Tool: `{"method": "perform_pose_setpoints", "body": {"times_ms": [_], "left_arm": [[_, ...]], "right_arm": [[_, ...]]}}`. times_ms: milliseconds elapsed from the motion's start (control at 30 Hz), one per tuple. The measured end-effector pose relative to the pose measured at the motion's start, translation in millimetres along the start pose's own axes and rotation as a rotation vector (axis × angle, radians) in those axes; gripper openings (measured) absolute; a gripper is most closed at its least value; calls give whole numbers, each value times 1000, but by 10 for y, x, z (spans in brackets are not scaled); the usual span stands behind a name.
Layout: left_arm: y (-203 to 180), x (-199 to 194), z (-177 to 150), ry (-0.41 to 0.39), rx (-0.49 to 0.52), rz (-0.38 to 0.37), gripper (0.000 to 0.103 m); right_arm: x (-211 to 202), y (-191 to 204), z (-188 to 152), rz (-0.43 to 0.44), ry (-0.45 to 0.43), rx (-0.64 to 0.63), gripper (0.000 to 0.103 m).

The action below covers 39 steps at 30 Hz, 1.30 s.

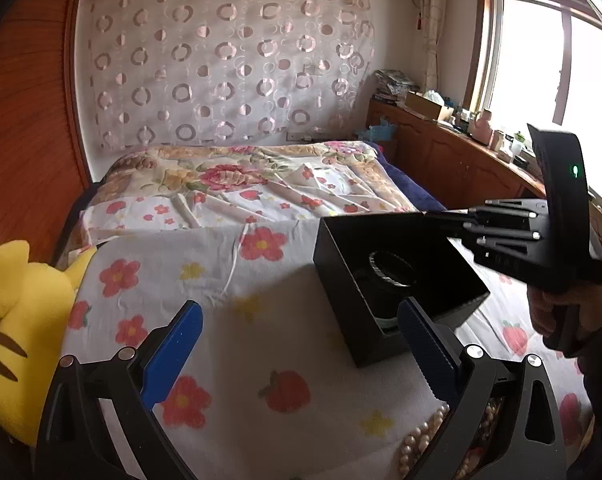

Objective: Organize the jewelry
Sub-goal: 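Lower the metal bangle into the black box and open the right gripper, then grasp the red string bracelet with the left gripper and lift it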

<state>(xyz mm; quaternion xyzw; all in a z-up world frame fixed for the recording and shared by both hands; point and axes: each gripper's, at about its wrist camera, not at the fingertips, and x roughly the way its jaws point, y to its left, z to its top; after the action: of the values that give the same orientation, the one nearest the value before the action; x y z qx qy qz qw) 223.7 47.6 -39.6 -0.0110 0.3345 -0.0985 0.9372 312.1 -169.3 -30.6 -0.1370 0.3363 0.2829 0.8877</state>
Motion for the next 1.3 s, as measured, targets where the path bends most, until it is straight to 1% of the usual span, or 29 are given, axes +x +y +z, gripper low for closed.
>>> {"method": "perform_pose_setpoints", "body": {"times_ms": [100,233,367,567,800,900,1033,1100,1133,1167,1200,1267,1300], "left_arm": [[-49,-76,-72,3,-4,-8,94],[-160,-198,-205,4,3,-13,94],[-238,-303,-356,10,-5,-30,95],[-382,-481,-603,21,-6,-45,95],[-461,-691,-873,25,-11,-55,95],[-489,-704,-987,47,-15,-73,95],[-566,-717,-1088,52,3,-97,94],[-624,-717,-1097,54,16,-118,80],[-671,-702,-1094,65,31,-126,69],[-704,-692,-1092,69,42,-129,62],[-743,-679,-1087,73,55,-135,59],[-812,-642,-1072,89,80,-138,45],[-847,-610,-1056,98,93,-142,42]], "right_arm": [[-140,-15,-38,-5,-12,17,10],[-413,-8,-197,5,-32,55,10],[-665,69,-451,7,-19,67,10],[-926,269,-852,25,11,76,10],[-1064,505,-1191,48,42,88,10],[-1090,549,-1300,45,51,99,10],[-1105,583,-1457,26,73,95,10],[-1090,583,-1546,18,93,93,11],[-1082,584,-1579,17,101,95,11],[-1076,587,-1621,18,110,95,12],[-1075,591,-1648,19,113,97,12],[-1080,593,-1693,25,117,103,13],[-1084,598,-1710,27,117,103,17]]}}
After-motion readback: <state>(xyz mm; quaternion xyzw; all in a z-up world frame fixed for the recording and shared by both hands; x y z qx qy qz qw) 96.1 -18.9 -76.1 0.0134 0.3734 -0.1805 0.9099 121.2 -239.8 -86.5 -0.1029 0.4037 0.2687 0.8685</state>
